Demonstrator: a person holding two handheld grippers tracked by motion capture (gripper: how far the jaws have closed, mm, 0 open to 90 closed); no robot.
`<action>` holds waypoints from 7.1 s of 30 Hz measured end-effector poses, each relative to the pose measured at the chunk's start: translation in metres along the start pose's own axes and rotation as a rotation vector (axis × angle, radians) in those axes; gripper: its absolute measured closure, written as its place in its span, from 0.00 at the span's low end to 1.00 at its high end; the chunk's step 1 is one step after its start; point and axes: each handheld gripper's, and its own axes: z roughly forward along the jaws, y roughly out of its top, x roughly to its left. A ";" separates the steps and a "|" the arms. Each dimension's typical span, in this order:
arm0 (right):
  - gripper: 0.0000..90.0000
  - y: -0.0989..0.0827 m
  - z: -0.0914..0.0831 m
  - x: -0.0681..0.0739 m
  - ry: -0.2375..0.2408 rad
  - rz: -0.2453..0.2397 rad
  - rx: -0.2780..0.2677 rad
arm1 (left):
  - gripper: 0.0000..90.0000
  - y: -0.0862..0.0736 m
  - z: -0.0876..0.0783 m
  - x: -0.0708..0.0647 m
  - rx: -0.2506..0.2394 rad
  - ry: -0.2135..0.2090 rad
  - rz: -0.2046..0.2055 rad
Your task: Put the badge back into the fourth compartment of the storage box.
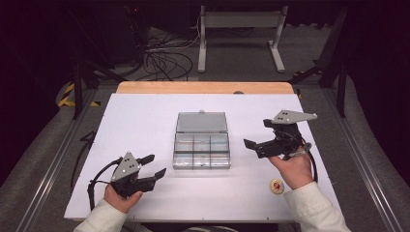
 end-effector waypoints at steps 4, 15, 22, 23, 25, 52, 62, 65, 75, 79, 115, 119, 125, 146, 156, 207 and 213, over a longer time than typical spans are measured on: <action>0.01 -0.009 -0.008 0.003 -0.006 -0.001 0.012 | 0.38 -0.003 -0.003 -0.001 -0.008 0.018 0.001; 0.02 -0.027 -0.019 0.010 -0.017 -0.012 0.036 | 0.35 -0.007 -0.007 0.000 -0.020 0.013 0.003; 0.02 -0.033 -0.023 0.011 -0.025 -0.015 0.057 | 0.34 -0.008 -0.008 0.000 -0.024 0.011 0.000; 0.02 -0.034 -0.023 0.012 -0.025 -0.016 0.061 | 0.34 -0.008 -0.008 0.000 -0.025 0.011 -0.001; 0.03 -0.036 -0.024 0.013 -0.026 -0.015 0.071 | 0.34 -0.008 -0.008 0.000 -0.024 0.013 0.001; 0.10 -0.080 -0.019 0.018 -0.086 -0.004 0.323 | 0.33 -0.008 -0.007 -0.002 -0.017 0.015 0.016; 0.12 -0.092 -0.012 0.016 -0.089 -0.015 0.430 | 0.33 -0.008 -0.007 -0.002 -0.016 0.016 0.017; 0.13 -0.095 -0.011 0.014 -0.086 -0.011 0.452 | 0.33 -0.008 -0.007 -0.002 -0.015 0.014 0.016; 0.17 -0.104 -0.009 0.008 -0.073 0.000 0.527 | 0.33 -0.008 -0.006 -0.002 -0.014 0.016 0.018; 0.20 -0.106 -0.009 0.007 -0.064 0.007 0.555 | 0.33 -0.008 -0.006 -0.002 -0.012 0.016 0.017; 0.44 -0.110 0.000 0.005 -0.056 -0.033 0.720 | 0.33 -0.009 -0.006 -0.003 -0.009 0.014 0.021; 0.46 -0.110 0.002 0.005 -0.059 -0.040 0.729 | 0.33 -0.009 -0.006 -0.003 -0.009 0.014 0.022; 0.50 -0.111 0.003 0.005 -0.066 -0.044 0.736 | 0.33 -0.009 -0.006 -0.003 -0.009 0.015 0.021; 0.53 -0.101 -0.004 0.010 -0.084 -0.065 0.685 | 0.33 -0.008 -0.006 -0.003 -0.009 0.014 0.018; 0.53 -0.092 -0.008 0.011 -0.083 -0.072 0.663 | 0.33 -0.008 -0.006 -0.002 -0.012 0.017 0.020; 0.53 -0.022 0.012 0.032 0.030 -0.141 0.404 | 0.32 -0.009 -0.007 -0.002 -0.017 0.017 0.019; 0.53 -0.014 0.021 0.035 0.061 -0.143 0.358 | 0.32 -0.009 -0.007 -0.001 -0.020 0.016 0.020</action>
